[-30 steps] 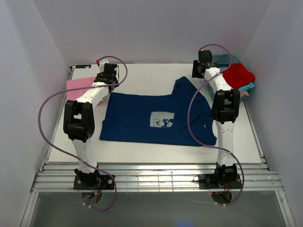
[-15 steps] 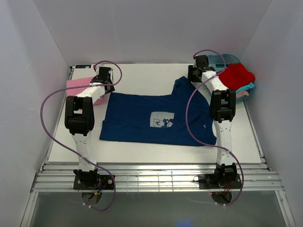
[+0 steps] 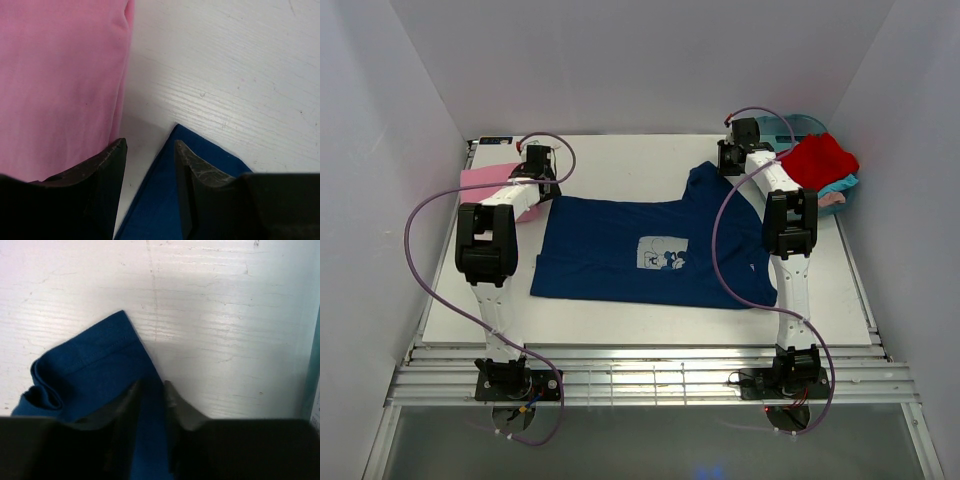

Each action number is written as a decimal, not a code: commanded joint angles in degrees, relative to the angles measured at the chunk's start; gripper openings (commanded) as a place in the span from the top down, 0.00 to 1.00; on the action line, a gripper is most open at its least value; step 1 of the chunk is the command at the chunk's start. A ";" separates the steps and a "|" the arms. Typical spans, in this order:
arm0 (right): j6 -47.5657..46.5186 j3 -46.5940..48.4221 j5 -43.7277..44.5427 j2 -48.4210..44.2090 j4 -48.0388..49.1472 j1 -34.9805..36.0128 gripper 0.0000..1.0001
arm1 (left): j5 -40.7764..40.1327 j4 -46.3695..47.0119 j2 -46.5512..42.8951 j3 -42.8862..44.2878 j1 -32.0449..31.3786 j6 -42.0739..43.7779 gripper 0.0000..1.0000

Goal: Fold and stack the t-shirts
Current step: Grap the side of the flattened tshirt furthest away from the robot with both arms

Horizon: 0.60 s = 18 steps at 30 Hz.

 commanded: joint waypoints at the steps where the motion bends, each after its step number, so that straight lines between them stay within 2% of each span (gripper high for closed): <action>1: 0.04 -0.77 0.06 -0.25 0.49 0.30 0.76 | 0.30 1.50 -0.35 -0.50 -0.02 1.33 0.47; 2: 0.21 -0.86 0.24 -0.25 0.32 0.30 0.85 | 0.12 1.51 -0.08 -0.32 0.07 1.50 0.47; 5: 0.21 -1.56 0.51 -0.87 0.32 0.30 0.92 | 0.56 2.73 0.54 -0.41 0.33 2.38 0.47; 18: -0.49 -3.84 -0.37 -2.10 0.23 0.30 0.92 | 8.55 7.22 1.15 -1.99 0.69 2.12 0.47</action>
